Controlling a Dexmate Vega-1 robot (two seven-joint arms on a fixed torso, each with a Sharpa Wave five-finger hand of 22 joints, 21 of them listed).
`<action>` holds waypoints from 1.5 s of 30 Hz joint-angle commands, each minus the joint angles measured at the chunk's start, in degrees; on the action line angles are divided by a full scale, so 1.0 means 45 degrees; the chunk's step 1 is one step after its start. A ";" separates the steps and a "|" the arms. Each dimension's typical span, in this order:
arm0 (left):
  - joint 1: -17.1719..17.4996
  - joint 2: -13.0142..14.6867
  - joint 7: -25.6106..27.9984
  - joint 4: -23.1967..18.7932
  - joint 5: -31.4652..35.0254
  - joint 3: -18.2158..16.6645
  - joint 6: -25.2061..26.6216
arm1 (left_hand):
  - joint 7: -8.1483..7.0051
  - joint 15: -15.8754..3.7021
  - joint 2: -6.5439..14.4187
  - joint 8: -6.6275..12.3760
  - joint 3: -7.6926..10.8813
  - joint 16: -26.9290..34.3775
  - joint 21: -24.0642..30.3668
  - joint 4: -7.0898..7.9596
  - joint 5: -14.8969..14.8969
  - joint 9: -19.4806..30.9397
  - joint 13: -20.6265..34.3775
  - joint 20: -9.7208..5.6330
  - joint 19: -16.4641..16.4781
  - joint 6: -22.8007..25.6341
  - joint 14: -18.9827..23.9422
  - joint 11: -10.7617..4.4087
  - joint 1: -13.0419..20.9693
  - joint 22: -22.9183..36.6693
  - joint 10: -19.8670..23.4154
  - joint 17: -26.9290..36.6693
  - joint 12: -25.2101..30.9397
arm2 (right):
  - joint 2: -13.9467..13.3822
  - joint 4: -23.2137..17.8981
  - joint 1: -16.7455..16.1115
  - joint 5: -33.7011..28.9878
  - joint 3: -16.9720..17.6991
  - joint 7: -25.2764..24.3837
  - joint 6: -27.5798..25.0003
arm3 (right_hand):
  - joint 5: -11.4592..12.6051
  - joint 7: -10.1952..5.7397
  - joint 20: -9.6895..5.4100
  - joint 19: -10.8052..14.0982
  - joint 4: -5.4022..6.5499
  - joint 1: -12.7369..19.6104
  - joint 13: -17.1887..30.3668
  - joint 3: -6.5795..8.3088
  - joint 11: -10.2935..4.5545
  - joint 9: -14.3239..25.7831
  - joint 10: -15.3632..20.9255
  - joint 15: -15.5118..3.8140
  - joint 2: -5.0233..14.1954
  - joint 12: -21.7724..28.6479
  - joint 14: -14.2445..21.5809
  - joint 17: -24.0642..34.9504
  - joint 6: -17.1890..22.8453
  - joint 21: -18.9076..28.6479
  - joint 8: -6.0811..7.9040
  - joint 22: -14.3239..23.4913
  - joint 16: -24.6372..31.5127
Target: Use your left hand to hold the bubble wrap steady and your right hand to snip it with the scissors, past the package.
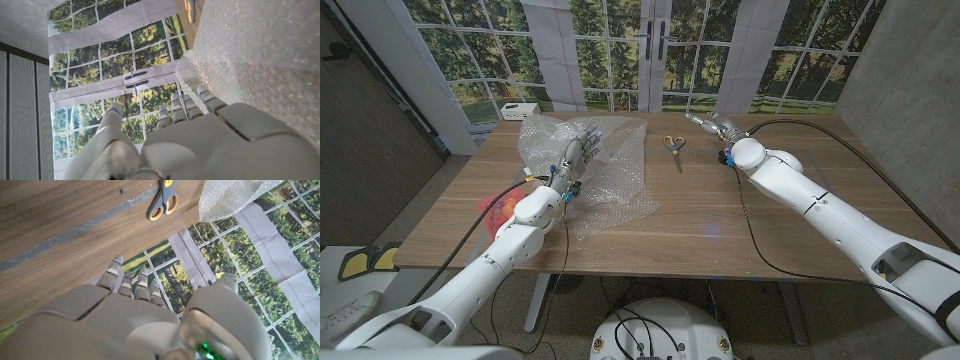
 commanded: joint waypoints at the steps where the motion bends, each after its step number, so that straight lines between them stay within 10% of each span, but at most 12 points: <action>1: 0.0105 0.0018 0.0061 -0.0144 0.0004 -0.0009 -0.0030 | 0.0028 -0.0202 0.0029 -0.0017 -0.0011 0.0012 0.0023 -0.0031 0.0065 0.0003 0.0050 0.0038 0.0060 0.0057 0.0055 -0.0067 0.0121 0.0068 0.0053 0.0032 -0.0008 | 0.0036 0.0141 0.0253 0.0269 -0.0013 0.0164 -0.0324 | 0.0079 0.0170 0.0022 0.0182 -0.0141 0.0204 0.0045 0.0019 0.0082 0.0054 0.0013 0.0084 0.0009 -0.0014 -0.0106 0.0015 -0.0075 0.0122 0.0013 0.0047 0.0014; 31: 0.0076 -0.0065 -0.0205 0.0041 -0.0092 0.0022 -0.0205 | 0.0041 -0.0183 0.0054 -0.0031 -0.0011 0.0002 0.0011 -0.0029 0.0066 0.0003 0.0052 0.0057 0.0037 0.0058 0.0033 -0.0054 0.0138 0.0070 0.0081 0.0031 -0.0010 | 0.0380 -0.0030 0.0957 -0.0351 -0.0745 -0.0314 -0.1913 | 0.0128 0.0528 -0.0018 0.1140 -0.0415 0.0718 0.0064 0.0183 0.0524 0.0060 0.0206 0.0194 0.0106 -0.0017 0.0563 -0.0016 0.0040 0.0179 0.0056 0.0019 0.0115; 45: 0.0199 -0.0142 -0.0392 0.0047 -0.0416 -0.0079 -0.0281 | 0.0059 -0.0193 0.0063 -0.0028 -0.0015 0.0004 0.0014 -0.0025 0.0066 0.0003 0.0053 0.0059 0.0046 0.0079 0.0036 -0.0047 0.0139 0.0070 0.0078 0.0032 -0.0018 | 0.0602 -0.0192 0.1357 -0.1001 -0.1349 -0.0433 -0.2603 | -0.0007 0.1737 0.0032 0.2931 -0.0704 0.1223 0.0119 0.0339 0.0510 0.0067 0.1431 -0.0323 0.0064 0.0283 0.2036 0.0003 0.1877 0.0287 0.0402 0.0037 0.0284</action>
